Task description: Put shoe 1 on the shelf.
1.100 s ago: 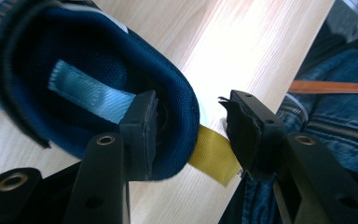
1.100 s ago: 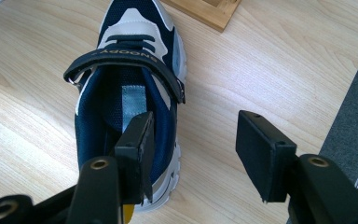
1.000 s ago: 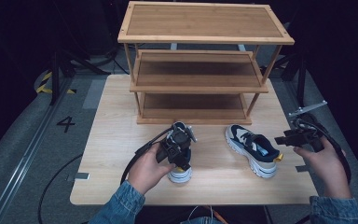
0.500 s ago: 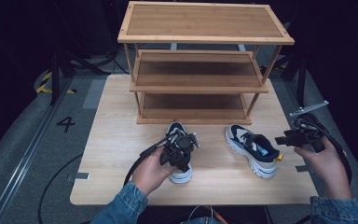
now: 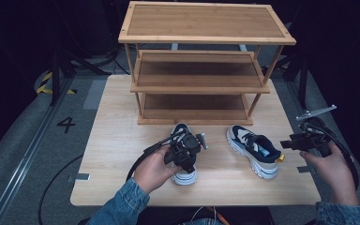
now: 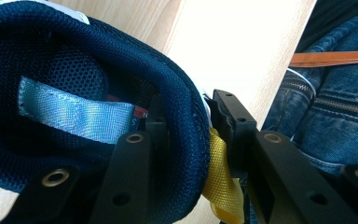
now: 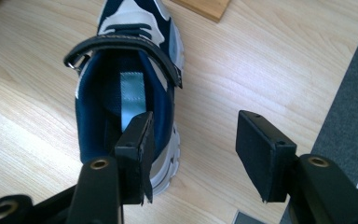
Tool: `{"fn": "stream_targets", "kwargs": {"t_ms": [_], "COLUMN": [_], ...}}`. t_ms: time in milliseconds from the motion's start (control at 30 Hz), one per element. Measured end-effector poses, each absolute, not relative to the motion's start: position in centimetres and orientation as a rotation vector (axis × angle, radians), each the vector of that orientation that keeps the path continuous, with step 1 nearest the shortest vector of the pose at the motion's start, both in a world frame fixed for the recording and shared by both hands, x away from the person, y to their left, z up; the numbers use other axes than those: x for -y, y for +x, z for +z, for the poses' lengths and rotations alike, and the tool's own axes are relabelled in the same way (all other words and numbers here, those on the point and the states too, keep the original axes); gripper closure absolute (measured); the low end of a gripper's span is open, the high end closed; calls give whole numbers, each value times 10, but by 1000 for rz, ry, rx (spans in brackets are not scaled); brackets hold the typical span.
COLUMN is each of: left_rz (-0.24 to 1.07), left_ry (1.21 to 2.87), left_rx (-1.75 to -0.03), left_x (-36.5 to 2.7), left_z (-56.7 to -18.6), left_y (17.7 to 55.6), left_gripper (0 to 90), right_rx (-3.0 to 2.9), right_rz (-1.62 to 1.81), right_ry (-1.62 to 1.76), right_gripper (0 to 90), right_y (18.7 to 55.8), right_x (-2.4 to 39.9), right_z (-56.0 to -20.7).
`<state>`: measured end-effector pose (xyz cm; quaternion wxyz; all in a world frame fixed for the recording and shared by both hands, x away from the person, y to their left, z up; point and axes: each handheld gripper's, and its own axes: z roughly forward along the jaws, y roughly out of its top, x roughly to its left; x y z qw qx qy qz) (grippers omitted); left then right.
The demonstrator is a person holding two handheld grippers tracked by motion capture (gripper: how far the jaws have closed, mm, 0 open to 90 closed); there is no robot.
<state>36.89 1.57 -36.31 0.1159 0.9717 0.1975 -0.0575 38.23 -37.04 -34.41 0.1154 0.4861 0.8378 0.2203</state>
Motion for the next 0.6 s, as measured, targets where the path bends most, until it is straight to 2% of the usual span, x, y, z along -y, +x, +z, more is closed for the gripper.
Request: {"fn": "stream_targets", "kwargs": {"t_ms": [600], "left_rz": [-135], "left_ry": [2813], "left_rx": [-531], "left_x": [-15], "left_z": [-306], "left_y": [379], "left_gripper": [684], "right_rx": [-2443], "right_rz": [653], "right_ry": [1420], "right_gripper": [471], "right_y": [375], "right_x": [374], "right_z": [-342]}}
